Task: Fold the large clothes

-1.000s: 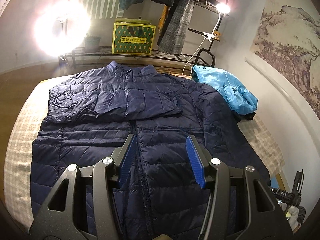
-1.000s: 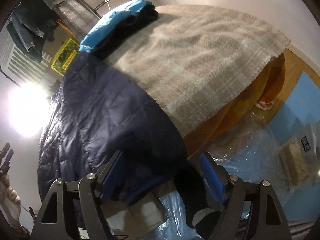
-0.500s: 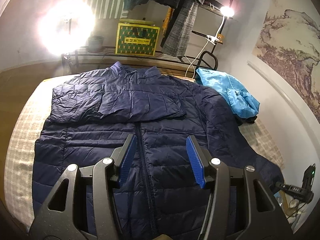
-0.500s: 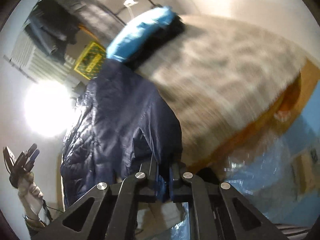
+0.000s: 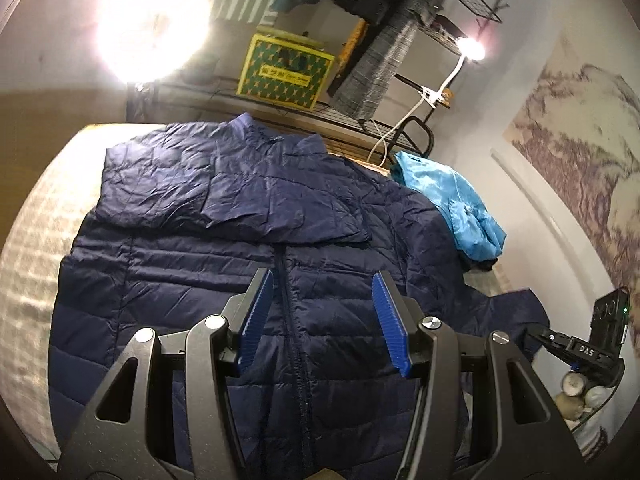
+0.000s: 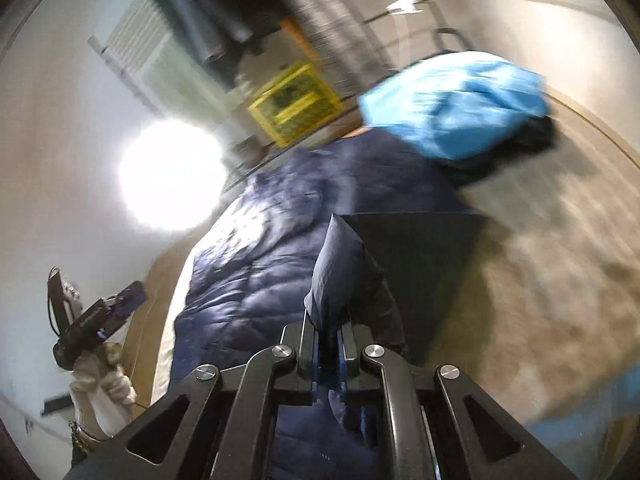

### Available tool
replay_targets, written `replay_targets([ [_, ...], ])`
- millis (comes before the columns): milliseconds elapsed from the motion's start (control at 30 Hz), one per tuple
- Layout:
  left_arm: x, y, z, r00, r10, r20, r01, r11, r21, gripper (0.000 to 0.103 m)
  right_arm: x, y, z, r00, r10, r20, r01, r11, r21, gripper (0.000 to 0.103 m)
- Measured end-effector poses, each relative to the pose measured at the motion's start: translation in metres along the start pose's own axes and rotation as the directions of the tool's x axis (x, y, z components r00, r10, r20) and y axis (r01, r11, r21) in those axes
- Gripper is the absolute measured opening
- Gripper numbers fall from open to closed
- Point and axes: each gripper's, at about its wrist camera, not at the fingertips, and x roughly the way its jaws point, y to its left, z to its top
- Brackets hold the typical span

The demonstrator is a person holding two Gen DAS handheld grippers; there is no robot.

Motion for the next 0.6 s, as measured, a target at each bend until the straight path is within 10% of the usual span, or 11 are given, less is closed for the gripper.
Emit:
replay_targets([
  [500,0.007,0.069,-0.007,0.997,0.033,-0.071,-0.042,0.989,-0.140,0.053,0.162,0.102,-0.008,0.966,0.050,-0.252,-0.101,0.975,-0.196,0.005],
  [600,0.014,0.075,-0.011,0.995,0.019,-0.096,-0.034,0.987,-0.158,0.053,0.180,0.111,-0.012,0.955,0.051,-0.293,-0.120,0.968,-0.220,0.024],
])
